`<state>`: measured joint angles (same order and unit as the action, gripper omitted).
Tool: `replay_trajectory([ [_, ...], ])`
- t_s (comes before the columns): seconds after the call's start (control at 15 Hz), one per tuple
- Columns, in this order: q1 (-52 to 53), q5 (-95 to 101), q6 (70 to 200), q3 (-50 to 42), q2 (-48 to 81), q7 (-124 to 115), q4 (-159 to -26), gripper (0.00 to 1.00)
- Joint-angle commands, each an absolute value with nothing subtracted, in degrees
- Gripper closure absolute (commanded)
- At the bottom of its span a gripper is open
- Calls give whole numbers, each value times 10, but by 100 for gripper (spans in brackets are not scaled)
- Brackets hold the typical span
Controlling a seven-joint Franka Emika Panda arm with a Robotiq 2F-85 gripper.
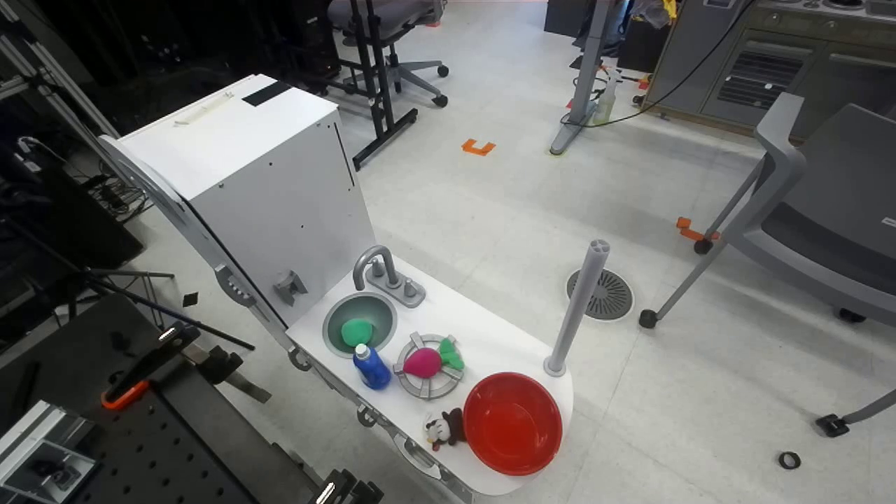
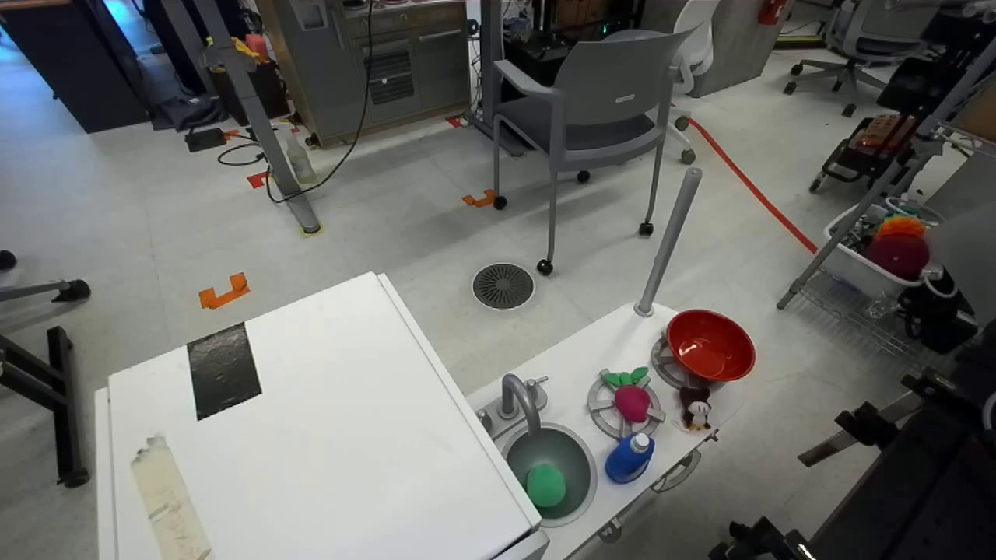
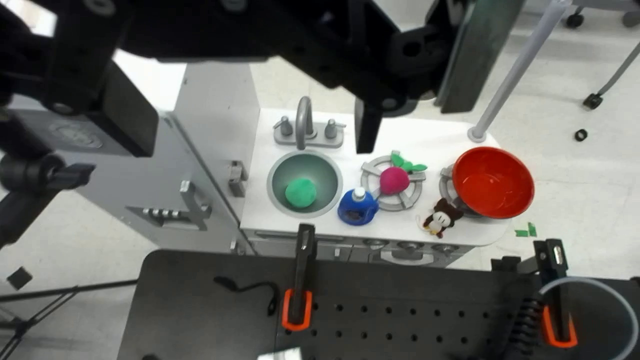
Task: Put the beetroot plushy in the bowl
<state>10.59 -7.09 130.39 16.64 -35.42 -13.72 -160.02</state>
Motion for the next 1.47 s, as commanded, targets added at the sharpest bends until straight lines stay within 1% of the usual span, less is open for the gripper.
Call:
replay_trajectory([
  [0.0, 25, -3, 1430, 146, -272, -152, -1600, 0],
  [0.13, -24, 31, 1492, 136, -201, -168, -1581, 0],
  [0.27, -74, 66, 1583, 138, -126, -212, -1564, 0],
  [0.47, -178, 201, 1641, 179, -16, -336, -1516, 0],
  [0.53, -193, 247, 1664, 177, 18, -379, -1500, 0],
  [0.6, -207, 298, 1651, 177, 43, -422, -1479, 0],
  [0.67, -208, 346, 1629, 168, 54, -466, -1459, 0],
  [0.73, -193, 385, 1623, 149, 109, -509, -1427, 0],
  [0.87, -166, 447, 1573, 121, 171, -596, -1373, 0],
  [1.0, -143, 471, 1562, 103, 241, -665, -1326, 0],
  [1.33, -77, 469, 1573, 58, 424, -762, -1204, 0],
  [1.4, -5, 398, 1590, -5, 454, -732, -1183, 0],
])
